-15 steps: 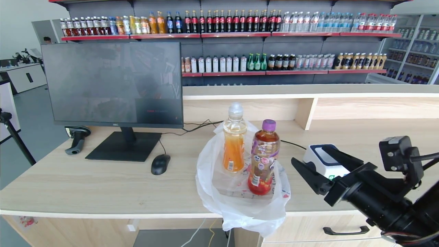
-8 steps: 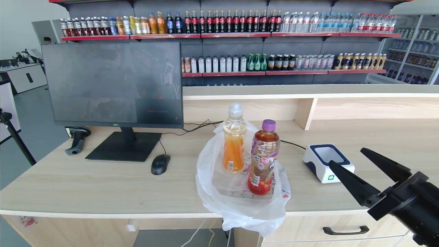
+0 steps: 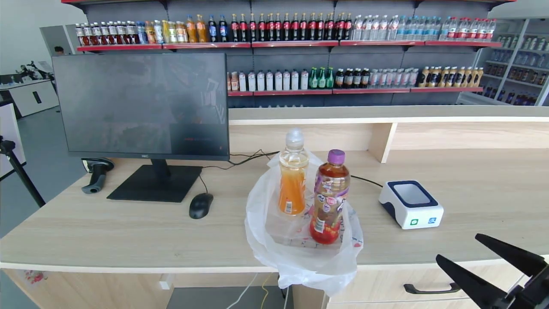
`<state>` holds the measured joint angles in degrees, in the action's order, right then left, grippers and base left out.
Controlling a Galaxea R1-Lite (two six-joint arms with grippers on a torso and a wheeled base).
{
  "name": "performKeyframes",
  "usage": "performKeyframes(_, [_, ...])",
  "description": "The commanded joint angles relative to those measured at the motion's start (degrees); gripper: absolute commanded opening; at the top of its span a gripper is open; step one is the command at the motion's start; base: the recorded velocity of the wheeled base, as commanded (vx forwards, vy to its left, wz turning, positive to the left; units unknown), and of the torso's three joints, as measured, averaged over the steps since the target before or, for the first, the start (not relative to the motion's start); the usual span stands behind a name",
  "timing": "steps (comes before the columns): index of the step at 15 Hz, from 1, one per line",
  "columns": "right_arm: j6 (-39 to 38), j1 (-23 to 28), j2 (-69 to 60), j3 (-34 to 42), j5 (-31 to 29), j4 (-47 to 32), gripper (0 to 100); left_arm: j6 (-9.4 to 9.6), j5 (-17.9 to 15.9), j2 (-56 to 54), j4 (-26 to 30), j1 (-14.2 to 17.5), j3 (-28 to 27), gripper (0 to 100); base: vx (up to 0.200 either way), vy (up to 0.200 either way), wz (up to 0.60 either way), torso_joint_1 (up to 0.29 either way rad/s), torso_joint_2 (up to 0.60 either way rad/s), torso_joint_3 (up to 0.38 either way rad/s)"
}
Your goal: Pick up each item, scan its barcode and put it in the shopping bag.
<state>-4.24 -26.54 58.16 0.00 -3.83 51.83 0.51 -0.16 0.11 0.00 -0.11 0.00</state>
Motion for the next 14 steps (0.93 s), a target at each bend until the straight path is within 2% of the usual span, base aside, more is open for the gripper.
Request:
performKeyframes(1, [2.75,-5.37,-27.49,-0.09,0.4,-29.69,100,0.02,-0.02,-0.02,0.0,0.02,0.0,100,0.0,0.0,0.0,0.0,0.0,0.0])
performKeyframes(2, [3.36,-6.07,-35.13,-0.44,0.49,-39.44,100,0.02,-0.02,-0.02,0.0,0.02,0.0,100,0.0,0.0,0.0,0.0,0.0,0.0])
performKeyframes(4, [3.71,-6.07,-46.47,-0.88,0.31,-51.39,100,0.02,-0.02,-0.02,0.0,0.11,0.0,100,0.0,0.0,0.0,0.0,0.0,0.0])
performKeyframes(8, [2.84,-3.87,-47.7,-0.18,0.66,-51.57,100,-0.25,-0.02,-0.02,0.0,0.02,0.0,100,0.0,0.0,0.0,0.0,0.0,0.0])
performKeyframes(9, [3.01,0.44,-45.68,-0.26,0.58,-51.66,100,-0.25,-0.02,-0.02,0.0,0.02,0.0,100,0.0,0.0,0.0,0.0,0.0,0.0])
performKeyframes(11, [3.28,12.48,-42.25,-0.18,0.66,-51.66,100,-0.16,-0.02,-0.02,0.0,0.02,0.0,100,0.0,0.0,0.0,0.0,0.0,0.0])
performKeyframes(12, [4.24,16.08,-42.52,-0.18,1.02,-51.66,100,-0.16,-0.02,-0.02,0.0,0.11,0.0,100,0.0,0.0,0.0,0.0,0.0,0.0])
performKeyframes(14, [5.21,19.51,-45.77,-0.18,2.07,-51.75,100,-0.25,-0.02,-0.02,0.0,0.02,0.0,100,0.0,0.0,0.0,0.0,0.0,0.0])
